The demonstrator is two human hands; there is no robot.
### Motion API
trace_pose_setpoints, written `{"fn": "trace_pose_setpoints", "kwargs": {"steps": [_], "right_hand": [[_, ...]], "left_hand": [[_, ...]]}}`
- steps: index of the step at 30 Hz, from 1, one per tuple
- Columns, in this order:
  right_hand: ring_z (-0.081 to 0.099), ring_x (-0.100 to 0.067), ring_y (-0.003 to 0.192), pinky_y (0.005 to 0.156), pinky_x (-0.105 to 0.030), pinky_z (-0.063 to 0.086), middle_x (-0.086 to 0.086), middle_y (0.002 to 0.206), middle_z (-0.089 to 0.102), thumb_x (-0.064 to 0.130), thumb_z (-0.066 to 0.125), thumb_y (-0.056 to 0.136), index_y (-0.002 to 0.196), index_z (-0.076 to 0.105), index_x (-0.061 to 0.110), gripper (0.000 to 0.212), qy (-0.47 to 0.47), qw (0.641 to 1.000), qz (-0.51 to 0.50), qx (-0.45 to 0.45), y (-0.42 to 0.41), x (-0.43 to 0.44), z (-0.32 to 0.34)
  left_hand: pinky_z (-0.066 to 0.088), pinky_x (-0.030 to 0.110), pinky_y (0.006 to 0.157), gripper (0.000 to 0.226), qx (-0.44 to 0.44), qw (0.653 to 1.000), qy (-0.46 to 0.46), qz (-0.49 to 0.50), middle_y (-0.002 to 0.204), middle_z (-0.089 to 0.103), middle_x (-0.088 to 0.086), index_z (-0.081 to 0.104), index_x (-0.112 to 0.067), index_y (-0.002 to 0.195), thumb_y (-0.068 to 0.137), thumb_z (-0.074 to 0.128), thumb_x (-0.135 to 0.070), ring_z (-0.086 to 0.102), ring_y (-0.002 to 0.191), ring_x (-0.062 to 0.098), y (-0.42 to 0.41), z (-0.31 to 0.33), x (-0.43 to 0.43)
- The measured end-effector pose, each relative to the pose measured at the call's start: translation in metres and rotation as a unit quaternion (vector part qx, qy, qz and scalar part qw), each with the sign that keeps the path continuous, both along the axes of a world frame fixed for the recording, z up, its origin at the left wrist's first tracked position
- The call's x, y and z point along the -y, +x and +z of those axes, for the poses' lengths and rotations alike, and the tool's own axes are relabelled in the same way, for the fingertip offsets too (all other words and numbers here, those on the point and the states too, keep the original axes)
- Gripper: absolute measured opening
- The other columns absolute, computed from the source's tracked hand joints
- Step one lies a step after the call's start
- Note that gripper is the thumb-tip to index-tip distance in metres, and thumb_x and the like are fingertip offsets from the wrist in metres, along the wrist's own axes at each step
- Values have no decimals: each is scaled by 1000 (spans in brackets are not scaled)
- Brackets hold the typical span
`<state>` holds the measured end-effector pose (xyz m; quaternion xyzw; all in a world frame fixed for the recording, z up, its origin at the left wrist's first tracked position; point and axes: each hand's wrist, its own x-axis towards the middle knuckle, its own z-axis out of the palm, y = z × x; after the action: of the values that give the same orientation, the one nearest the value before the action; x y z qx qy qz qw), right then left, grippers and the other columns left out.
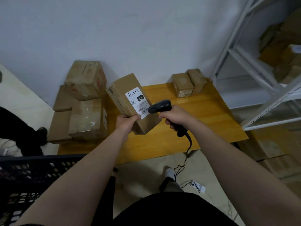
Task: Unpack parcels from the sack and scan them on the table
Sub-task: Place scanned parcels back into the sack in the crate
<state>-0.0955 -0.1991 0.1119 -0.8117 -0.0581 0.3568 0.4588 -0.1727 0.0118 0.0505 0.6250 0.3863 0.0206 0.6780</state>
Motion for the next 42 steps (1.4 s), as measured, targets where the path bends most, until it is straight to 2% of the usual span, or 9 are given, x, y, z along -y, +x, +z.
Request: {"fn": "trace_pose_setpoints", "kwargs": {"steps": [3, 11, 15, 21, 29, 31, 35, 39, 42], "right_hand": [[46, -19, 43, 45, -30, 39, 0, 54, 54, 32, 70, 74, 80, 58, 14, 22, 4, 1000, -9, -8, 6, 3, -4], [46, -22, 44, 50, -34, 38, -7, 65, 53, 25, 69, 84, 78, 57, 11, 19, -62, 993, -103, 14, 46, 39, -41], [50, -26, 57, 53, -37, 40, -9, 72, 53, 21, 64, 91, 87, 59, 13, 10, -104, 983, -153, 7, 76, 69, -76], [56, -27, 59, 56, -37, 44, -11, 79, 59, 20, 63, 92, 103, 64, 9, 15, -146, 965, -203, -78, 131, 122, -137], [61, -25, 51, 51, -33, 47, -13, 85, 65, 14, 58, 92, 96, 59, 11, 5, -164, 931, -258, -198, 187, 155, -222], [63, -26, 55, 55, -35, 48, -13, 86, 65, 11, 54, 90, 99, 59, 11, 11, -177, 925, -272, -198, 198, 158, -239], [60, -30, 72, 65, -43, 51, -12, 85, 62, 13, 51, 89, 116, 60, 10, 29, -205, 907, -329, -165, 216, 156, -261], [50, -23, 71, 57, -34, 39, -10, 96, 58, 13, 53, 90, 133, 54, 9, 43, -218, 902, -333, -168, 218, 149, -267], [58, -31, 101, 77, -43, 50, -15, 125, 58, 13, 54, 92, 145, 40, 10, 55, -244, 893, -338, -172, 214, 146, -265]], "left_hand": [[50, 21, 51, 28, 2, 1000, -4, -7, 86, 68, -12, 61, -21, 88, 79, 88, -19, 64, 74, 0, 10, -3, 2], [51, 35, 74, 41, -54, 997, -22, -50, 98, 67, -8, 60, -18, 107, 78, 88, -25, 61, 89, 7, 55, -37, 18], [56, 37, 74, 39, -99, 991, -32, -81, 103, 71, -3, 62, -18, 105, 77, 90, -25, 66, 98, 15, 88, -59, 37], [56, 34, 73, 33, -147, 976, -58, -148, 110, 75, -5, 68, -21, 107, 81, 86, -29, 68, 103, 14, 143, -91, 70], [55, 32, 65, 29, -236, 960, -71, -135, 100, 72, -8, 68, -21, 98, 80, 87, -33, 67, 93, 10, 192, -146, 100], [57, 32, 67, 30, -245, 956, -83, -139, 106, 71, -7, 67, -22, 101, 82, 86, -34, 68, 96, 11, 196, -157, 102], [60, 46, 90, 41, -259, 949, -117, -137, 116, 70, -3, 64, -18, 111, 81, 86, -35, 68, 107, 19, 196, -173, 101], [61, 43, 85, 46, -263, 949, -118, -125, 117, 69, -1, 57, -16, 110, 80, 87, -35, 68, 106, 18, 191, -175, 100], [60, 42, 82, 52, -268, 949, -107, -126, 118, 67, 0, 55, -15, 113, 79, 88, -38, 66, 109, 20, 183, -171, 98]]}}
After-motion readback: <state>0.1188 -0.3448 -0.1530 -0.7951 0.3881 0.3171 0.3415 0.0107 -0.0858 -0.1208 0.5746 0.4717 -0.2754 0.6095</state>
